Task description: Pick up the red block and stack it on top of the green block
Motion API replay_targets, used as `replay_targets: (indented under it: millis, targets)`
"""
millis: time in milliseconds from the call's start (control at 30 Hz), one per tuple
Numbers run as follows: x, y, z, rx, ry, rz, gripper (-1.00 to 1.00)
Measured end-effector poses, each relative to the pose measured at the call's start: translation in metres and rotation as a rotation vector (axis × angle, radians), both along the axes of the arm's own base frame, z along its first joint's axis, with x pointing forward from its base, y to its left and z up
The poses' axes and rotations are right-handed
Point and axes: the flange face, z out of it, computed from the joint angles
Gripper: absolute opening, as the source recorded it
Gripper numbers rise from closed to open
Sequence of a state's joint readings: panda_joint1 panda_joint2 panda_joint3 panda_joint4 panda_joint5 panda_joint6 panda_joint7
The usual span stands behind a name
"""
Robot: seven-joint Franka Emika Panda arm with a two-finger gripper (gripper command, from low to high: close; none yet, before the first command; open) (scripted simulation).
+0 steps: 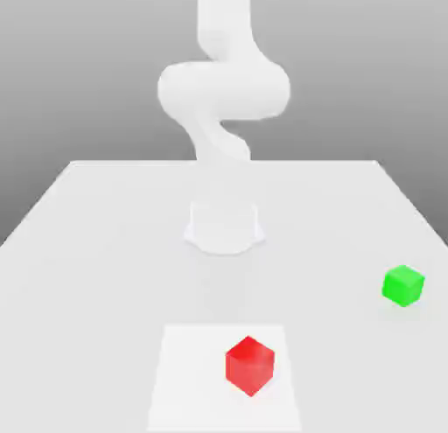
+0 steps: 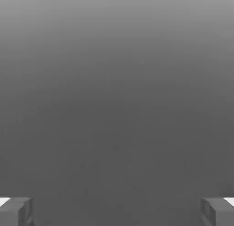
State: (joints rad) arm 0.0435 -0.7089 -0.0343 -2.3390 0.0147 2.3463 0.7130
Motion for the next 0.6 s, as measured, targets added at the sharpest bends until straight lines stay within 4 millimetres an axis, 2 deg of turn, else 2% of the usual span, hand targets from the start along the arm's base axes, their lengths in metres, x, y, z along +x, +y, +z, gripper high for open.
replay_targets:
  millis: [133,300,433,600]
  targets:
    - [0.046,0.006,-0.086,-0.043,0.133,0.136,0.00]
    - [0.075,0.020,-0.197,-0.103,0.288,0.299,0.00]
    - [0.078,0.031,-0.284,-0.159,0.409,0.429,0.00]
    - [0.059,0.040,-0.387,-0.241,0.558,0.592,0.00]
